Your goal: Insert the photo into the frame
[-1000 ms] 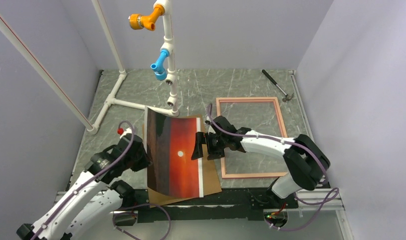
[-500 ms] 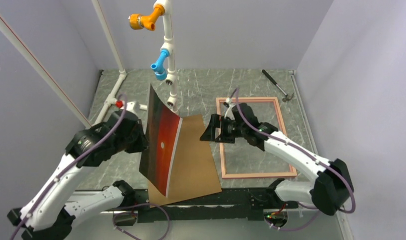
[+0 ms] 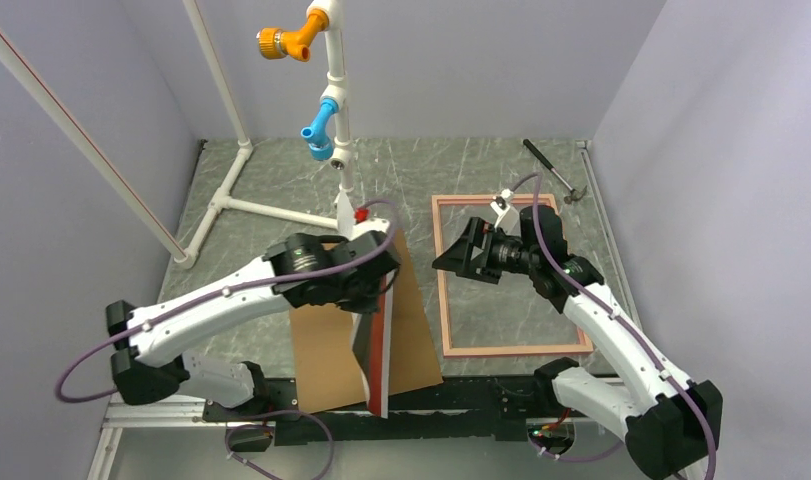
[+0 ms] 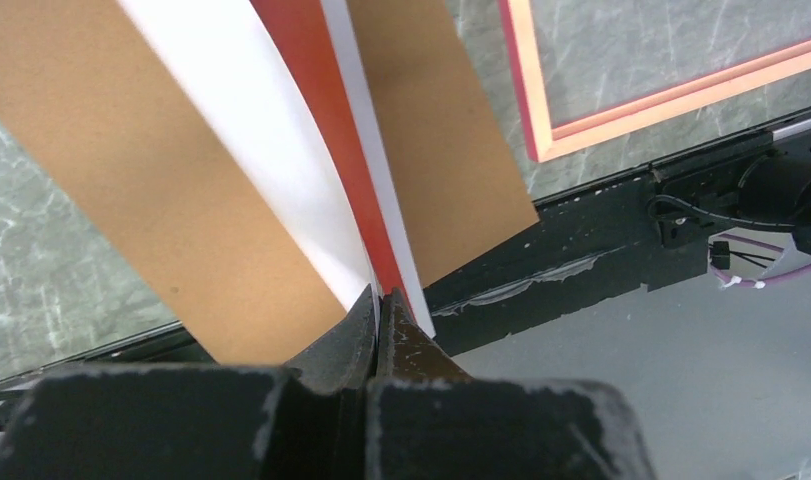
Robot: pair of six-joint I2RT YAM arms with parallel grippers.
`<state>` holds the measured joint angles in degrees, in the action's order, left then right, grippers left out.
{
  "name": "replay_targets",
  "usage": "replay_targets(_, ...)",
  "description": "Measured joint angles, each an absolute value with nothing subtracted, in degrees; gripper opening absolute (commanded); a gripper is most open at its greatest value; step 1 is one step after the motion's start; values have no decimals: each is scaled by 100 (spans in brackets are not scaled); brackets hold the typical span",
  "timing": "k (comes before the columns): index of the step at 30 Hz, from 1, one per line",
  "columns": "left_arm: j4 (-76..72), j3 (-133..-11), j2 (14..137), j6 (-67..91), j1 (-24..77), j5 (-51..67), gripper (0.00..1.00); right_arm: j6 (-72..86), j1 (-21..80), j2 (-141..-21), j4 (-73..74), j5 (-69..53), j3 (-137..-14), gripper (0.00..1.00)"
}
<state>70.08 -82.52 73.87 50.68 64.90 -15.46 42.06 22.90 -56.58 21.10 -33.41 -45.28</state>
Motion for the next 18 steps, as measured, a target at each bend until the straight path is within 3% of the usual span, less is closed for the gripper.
replay_targets(10,7325,-9684,9074,5212,7214,-2078,0,4707,1800,-5398,1796,-4388,-4213,98)
replay_targets(18,7461,-10632,9841,5009,7513,-2130,3,4650,1461,-5417,2014,-4436,-4215,98)
